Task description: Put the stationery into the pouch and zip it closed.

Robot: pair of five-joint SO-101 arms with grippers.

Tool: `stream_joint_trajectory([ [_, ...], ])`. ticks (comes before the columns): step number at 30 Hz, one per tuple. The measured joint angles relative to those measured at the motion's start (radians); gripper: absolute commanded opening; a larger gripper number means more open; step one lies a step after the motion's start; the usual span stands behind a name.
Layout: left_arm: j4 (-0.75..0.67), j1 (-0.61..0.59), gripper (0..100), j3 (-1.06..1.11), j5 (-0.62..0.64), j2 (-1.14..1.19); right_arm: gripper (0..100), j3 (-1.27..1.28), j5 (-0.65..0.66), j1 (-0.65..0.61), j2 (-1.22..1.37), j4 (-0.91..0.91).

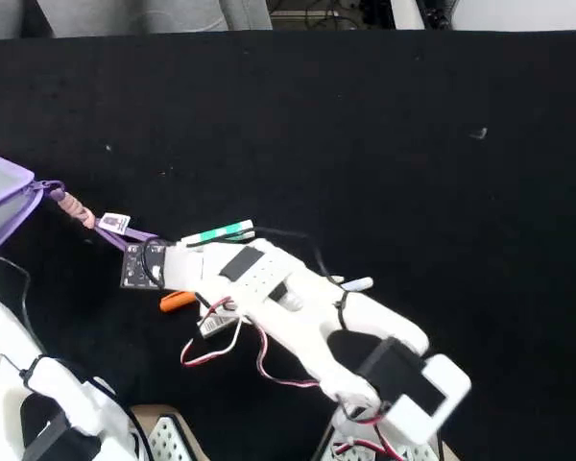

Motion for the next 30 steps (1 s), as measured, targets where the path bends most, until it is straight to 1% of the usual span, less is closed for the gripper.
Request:
stream_joint_trajectory([
  [8, 0.000, -0.018, 3, 0.000, 0.000, 0.000, 24.2, -0.138, 0.000, -0.003, 0.175, 0.017],
  [15, 0.000, -0.018, 3, 0.000, 0.000, 0.000, 4.5, -0.371, 0.002, 0.003, 0.315, 0.224],
  [17, 0.000, -0.018, 3, 0.000, 0.000, 0.000, 0.9, -0.436, 0.002, 0.005, 0.353, 0.267],
  [20, 0.000, -0.018, 3, 0.000, 0.000, 0.000, 1.1, -0.491, 0.002, 0.005, 0.384, 0.305],
  [25, 0.000, -0.018, 3, 0.000, 0.000, 0.000, 1.1, -0.496, 0.002, 0.005, 0.385, 0.318],
  [30, 0.000, -0.018, 3, 0.000, 0.000, 0.000, 1.1, -0.493, 0.002, 0.015, 0.330, 0.364],
])
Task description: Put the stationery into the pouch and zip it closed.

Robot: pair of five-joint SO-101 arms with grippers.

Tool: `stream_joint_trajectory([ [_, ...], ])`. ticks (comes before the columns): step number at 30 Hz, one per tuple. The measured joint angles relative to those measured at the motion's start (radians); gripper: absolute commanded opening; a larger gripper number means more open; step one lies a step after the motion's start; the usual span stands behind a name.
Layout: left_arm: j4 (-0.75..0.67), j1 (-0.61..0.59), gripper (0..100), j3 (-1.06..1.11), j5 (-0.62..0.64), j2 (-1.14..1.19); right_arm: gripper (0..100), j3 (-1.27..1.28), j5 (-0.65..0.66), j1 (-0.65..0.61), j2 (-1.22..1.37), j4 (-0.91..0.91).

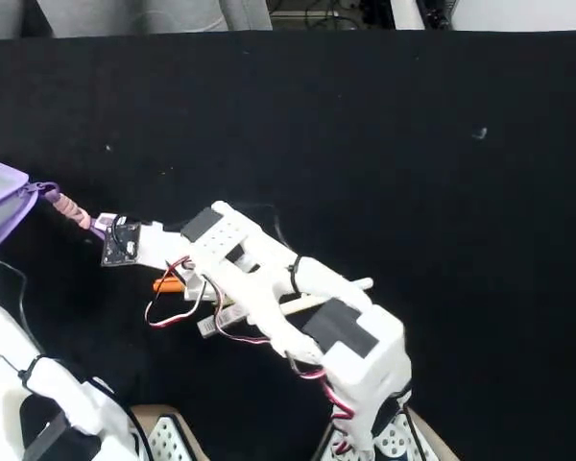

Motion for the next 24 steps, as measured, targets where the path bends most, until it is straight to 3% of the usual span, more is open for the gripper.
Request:
stream_joint_trajectory([
  [8, 0.031, 0.074, 3, -0.006, -0.003, 0.000, 1.1, 0.000, -0.075, 0.169, -0.218, 0.000],
  [15, 0.322, 0.247, 3, -0.209, -0.003, 0.002, 1.1, 0.000, -0.098, 0.262, -0.410, -0.006],
  [24, 0.687, 0.532, 3, -0.549, 0.026, 0.018, 1.1, 0.000, -0.279, 0.410, -0.612, -0.130],
])
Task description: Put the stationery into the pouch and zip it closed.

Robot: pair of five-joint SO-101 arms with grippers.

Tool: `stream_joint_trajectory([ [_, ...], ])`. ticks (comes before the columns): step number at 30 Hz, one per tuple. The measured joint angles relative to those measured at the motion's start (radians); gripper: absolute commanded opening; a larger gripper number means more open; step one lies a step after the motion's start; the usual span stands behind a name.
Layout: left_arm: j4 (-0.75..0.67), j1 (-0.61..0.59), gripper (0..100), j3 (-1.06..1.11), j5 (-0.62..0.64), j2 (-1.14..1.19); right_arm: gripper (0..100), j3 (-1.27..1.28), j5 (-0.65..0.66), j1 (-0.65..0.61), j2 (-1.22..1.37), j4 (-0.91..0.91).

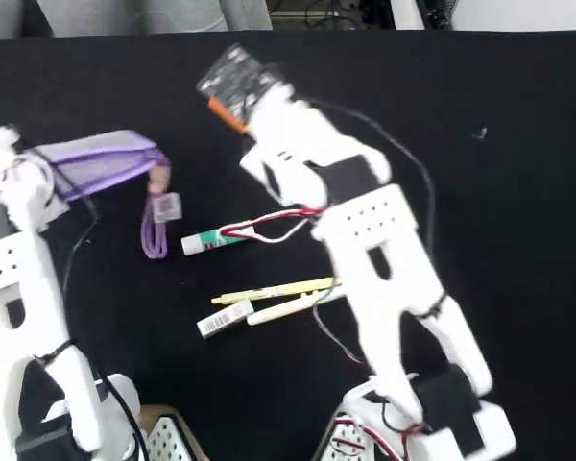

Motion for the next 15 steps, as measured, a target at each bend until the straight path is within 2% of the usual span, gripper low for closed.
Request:
stream_joint_trajectory([
  [4, 0.098, 0.098, 3, -0.107, 0.078, 0.000, 1.1, 0.014, -0.072, 0.049, -0.072, -0.060],
  [8, 0.120, 0.184, 3, -0.140, 0.132, 0.000, 1.1, 0.109, -0.129, 0.057, -0.173, -0.181],
  [15, 0.120, 0.207, 3, -0.140, 0.244, 0.075, 1.1, 0.433, -0.189, 0.057, -0.400, -0.531],
])
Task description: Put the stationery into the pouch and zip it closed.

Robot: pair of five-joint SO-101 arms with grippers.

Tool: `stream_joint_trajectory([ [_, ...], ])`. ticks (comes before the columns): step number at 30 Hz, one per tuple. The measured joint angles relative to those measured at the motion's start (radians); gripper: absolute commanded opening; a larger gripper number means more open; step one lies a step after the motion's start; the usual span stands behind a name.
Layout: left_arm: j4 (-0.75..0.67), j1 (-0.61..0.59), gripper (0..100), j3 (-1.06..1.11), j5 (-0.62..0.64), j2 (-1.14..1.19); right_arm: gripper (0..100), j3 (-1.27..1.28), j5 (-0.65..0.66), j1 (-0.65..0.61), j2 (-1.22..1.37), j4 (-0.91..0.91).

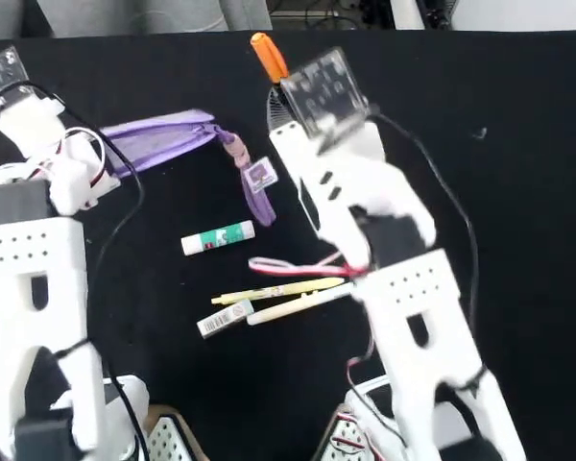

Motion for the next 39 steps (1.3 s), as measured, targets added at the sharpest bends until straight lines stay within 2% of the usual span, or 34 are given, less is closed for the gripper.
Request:
stream_joint_trajectory([
  [4, 0.000, 0.018, 3, -0.014, 0.040, 0.087, 1.1, 0.167, -0.006, -0.031, -0.106, -0.193],
  [9, -0.002, 0.089, 3, -0.037, 0.054, 0.132, 1.1, 0.313, -0.005, -0.158, -0.178, -0.408],
  [15, 0.000, 0.100, 3, -0.037, 0.055, 0.135, 1.1, 0.370, -0.005, -0.301, -0.160, -0.651],
  [22, 0.002, 0.100, 3, -0.037, 0.055, 0.135, 1.1, 0.371, -0.005, -0.376, 0.044, -0.964],
  [31, 0.015, 0.095, 3, -0.038, 0.055, 0.135, 1.1, 0.371, -0.005, -0.385, 0.394, -1.382],
  [39, 0.017, 0.086, 3, -0.038, 0.055, 0.135, 1.3, 0.371, -0.006, -0.385, 0.488, -1.508],
])
